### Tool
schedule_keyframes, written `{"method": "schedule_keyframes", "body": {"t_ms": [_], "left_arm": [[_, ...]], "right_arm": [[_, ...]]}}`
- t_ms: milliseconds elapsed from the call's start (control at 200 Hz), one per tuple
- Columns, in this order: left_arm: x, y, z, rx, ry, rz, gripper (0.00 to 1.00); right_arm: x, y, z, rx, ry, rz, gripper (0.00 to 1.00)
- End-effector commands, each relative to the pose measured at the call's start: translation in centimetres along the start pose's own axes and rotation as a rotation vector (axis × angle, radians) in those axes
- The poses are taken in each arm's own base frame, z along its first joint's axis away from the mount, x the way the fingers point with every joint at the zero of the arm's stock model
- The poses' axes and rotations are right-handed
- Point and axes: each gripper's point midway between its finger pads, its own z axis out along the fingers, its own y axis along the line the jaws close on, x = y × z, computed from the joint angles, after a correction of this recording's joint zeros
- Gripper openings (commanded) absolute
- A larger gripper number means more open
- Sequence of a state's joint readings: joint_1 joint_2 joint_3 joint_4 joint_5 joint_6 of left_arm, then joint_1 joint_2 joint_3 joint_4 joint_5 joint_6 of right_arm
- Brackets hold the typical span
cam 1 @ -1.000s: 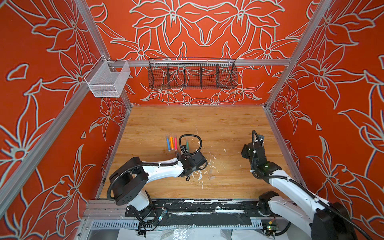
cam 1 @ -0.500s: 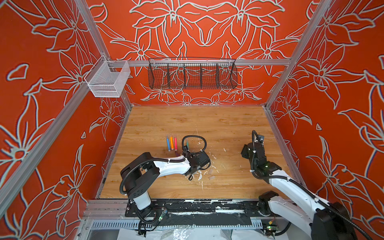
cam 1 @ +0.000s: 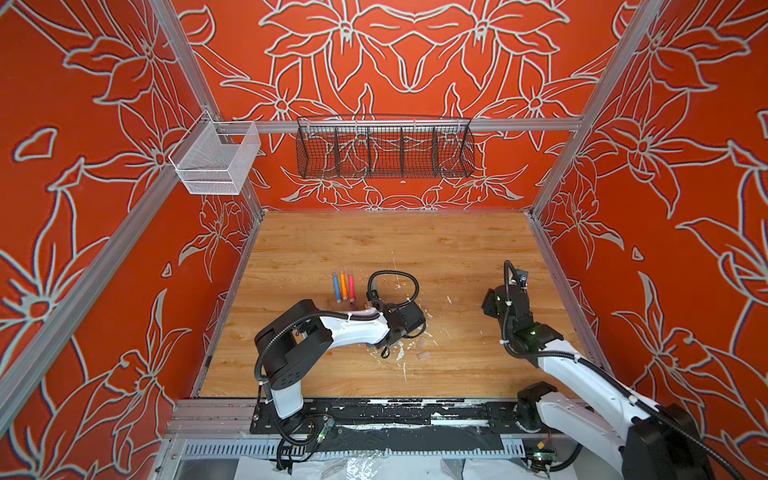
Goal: Insert the pens into the pen caps
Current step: 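Lower the left gripper onto the yellow marker and close on it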
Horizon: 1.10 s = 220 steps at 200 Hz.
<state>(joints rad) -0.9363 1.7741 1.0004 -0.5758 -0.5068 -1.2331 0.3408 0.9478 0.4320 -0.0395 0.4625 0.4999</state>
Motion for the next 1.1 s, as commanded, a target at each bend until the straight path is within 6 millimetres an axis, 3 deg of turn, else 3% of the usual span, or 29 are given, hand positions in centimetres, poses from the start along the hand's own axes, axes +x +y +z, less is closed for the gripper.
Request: {"method": "schedule_keyframes", "body": {"t_ms": [0, 310, 550, 721, 861, 1096], "left_arm": [[0.3, 1.7, 0.6, -0.077, -0.016, 0.016, 0.32], [0.7, 1.7, 1.6, -0.096, 0.009, 0.032, 0.31], [1.1, 0.9, 2.3, -0.005, 0.064, 0.056, 0.02], [0.0, 1.0, 1.4, 0.047, 0.067, 0.061, 0.0], [-1.3, 1.5, -0.2, 0.07, 0.033, 0.074, 0.0], [-4.1, 1.6, -4.1, 0.163, -0.043, 0.121, 0.0]], "right_arm": [[0.0, -0.1, 0.0, -0.003, -0.005, -0.004, 0.67], [0.0, -0.1, 0.0, -0.003, -0.006, -0.003, 0.67], [0.0, 0.2, -0.1, -0.02, 0.0, -0.004, 0.67], [0.9, 2.2, -1.1, -0.139, 0.084, 0.029, 0.66], [0.7, 4.7, -3.5, -0.279, 0.112, 0.068, 0.66], [-0.7, 9.8, -9.8, -0.565, 0.088, 0.107, 0.68]]}}
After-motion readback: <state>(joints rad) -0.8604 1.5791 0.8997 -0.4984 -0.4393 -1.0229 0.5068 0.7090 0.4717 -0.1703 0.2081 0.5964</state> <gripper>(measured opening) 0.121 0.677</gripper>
